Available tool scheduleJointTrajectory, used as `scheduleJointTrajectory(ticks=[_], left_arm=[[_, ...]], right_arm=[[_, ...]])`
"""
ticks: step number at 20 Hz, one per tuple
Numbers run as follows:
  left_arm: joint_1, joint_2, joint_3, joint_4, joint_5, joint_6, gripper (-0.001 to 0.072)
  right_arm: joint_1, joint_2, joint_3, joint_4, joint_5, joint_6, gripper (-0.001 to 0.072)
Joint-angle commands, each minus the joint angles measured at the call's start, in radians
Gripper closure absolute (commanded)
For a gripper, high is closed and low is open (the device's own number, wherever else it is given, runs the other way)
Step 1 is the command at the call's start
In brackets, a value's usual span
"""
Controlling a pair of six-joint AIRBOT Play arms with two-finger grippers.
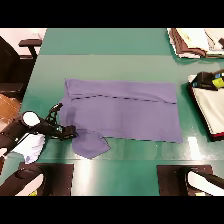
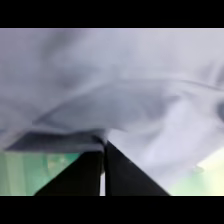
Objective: Fold the shirts.
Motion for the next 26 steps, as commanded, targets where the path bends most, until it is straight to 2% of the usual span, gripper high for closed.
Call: scheduleJointTrajectory(ticks=[1, 2, 4, 7, 10, 11, 14, 17, 18, 19, 23, 26], left_arm=[[-0.004, 0.001, 0.080, -0.009, -0.077, 0.039, 0.0686], [-0.004, 0.001, 0.104, -0.009, -0.083, 0.040, 0.0685], [-0.004, 0.001, 0.136, -0.009, -0.082, 0.046, 0.0685], [-0.004, 0.001, 0.149, -0.008, -0.065, 0.046, 0.0685], [-0.004, 0.001, 0.149, -0.008, -0.062, 0.047, 0.0685], [-0.004, 0.001, 0.149, -0.008, -0.062, 0.047, 0.0685], [-0.004, 0.001, 0.149, -0.008, -0.063, 0.047, 0.0685], [-0.004, 0.001, 0.149, 0.005, -0.082, 0.057, 0.0686], [-0.004, 0.001, 0.149, 0.013, -0.105, 0.066, 0.0686], [-0.004, 0.007, 0.149, 0.025, -0.133, 0.066, 0.0687], [-0.004, 0.156, 0.149, 0.137, -0.252, 0.016, 0.0688], [-0.004, 0.264, 0.149, 0.124, -0.381, 0.000, 0.0686]], right_arm=[[-0.111, 0.084, -0.216, -0.003, 0.020, -0.001, 0.0280], [-0.161, 0.114, -0.305, -0.003, 0.013, -0.001, 0.0277], [-0.274, 0.165, -0.490, 0.000, 0.004, -0.001, 0.0196], [-0.393, 0.185, -0.719, 0.003, -0.002, -0.001, 0.0199], [-0.401, 0.185, -0.857, 0.118, -0.066, -0.054, 0.0217], [-0.386, 0.185, -0.878, 0.159, -0.100, -0.057, 0.0267], [-0.307, 0.185, -0.886, 0.211, -0.177, -0.056, 0.0285], [-0.227, 0.185, -0.841, 0.208, -0.197, -0.057, 0.0523], [-0.203, 0.185, -0.819, 0.203, -0.194, -0.057, 0.0644], [-0.181, 0.185, -0.797, 0.199, -0.185, -0.057, 0.0694], [-0.105, 0.205, -0.700, 0.101, -0.061, -0.056, 0.0694], [-0.072, 0.313, -0.664, 0.006, 0.039, -0.008, 0.0694]])
